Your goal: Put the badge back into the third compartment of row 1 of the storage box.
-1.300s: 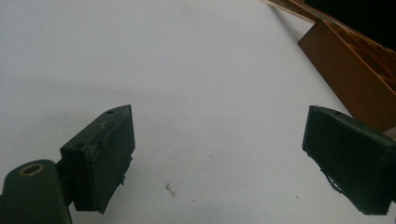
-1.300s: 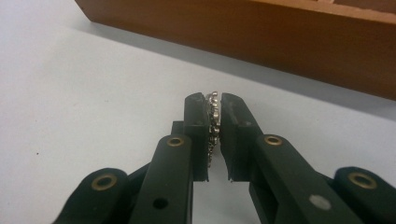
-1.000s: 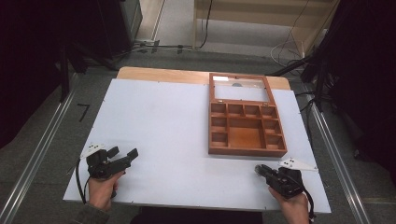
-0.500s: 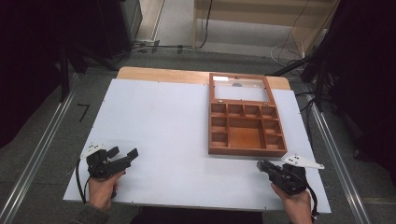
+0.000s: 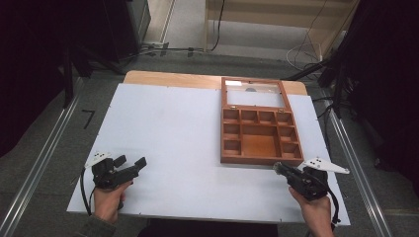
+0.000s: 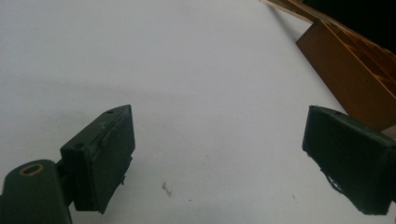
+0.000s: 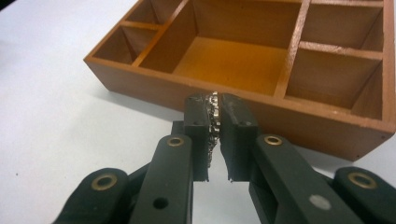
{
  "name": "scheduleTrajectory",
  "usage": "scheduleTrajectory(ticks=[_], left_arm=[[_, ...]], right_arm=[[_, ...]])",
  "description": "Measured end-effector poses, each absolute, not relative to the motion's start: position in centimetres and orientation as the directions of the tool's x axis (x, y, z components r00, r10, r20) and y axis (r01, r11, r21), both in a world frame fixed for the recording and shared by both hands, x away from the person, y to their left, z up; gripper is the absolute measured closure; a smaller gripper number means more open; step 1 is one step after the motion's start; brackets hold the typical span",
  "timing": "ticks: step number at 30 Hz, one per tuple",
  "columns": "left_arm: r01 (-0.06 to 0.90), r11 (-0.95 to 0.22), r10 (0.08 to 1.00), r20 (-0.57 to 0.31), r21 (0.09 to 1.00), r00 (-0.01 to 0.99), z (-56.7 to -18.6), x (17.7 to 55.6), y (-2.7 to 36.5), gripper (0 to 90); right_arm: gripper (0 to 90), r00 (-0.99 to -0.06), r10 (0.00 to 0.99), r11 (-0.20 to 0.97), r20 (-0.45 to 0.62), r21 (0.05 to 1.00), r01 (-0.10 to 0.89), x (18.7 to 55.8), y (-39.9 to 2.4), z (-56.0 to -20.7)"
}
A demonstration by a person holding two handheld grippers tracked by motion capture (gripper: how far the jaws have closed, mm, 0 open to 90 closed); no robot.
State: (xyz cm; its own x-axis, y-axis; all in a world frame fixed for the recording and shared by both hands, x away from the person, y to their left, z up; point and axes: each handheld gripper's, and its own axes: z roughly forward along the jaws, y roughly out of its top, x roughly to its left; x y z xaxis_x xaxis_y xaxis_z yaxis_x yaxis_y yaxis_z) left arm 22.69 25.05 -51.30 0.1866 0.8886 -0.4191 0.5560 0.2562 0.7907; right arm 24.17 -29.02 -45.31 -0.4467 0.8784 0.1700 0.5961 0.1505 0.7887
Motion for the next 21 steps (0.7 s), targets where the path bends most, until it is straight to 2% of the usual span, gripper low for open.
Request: scheduleTrajectory(ticks=[21], left_arm=[[0.557, 0.262, 0.886, -0.424, 0.789, 0.185, -51.3, 22.7, 25.2, 9.5]], right_arm=[[79.0, -0.445, 0.878, 0.121, 0.177, 0.817, 0.564, 26.9, -28.1, -43.0]])
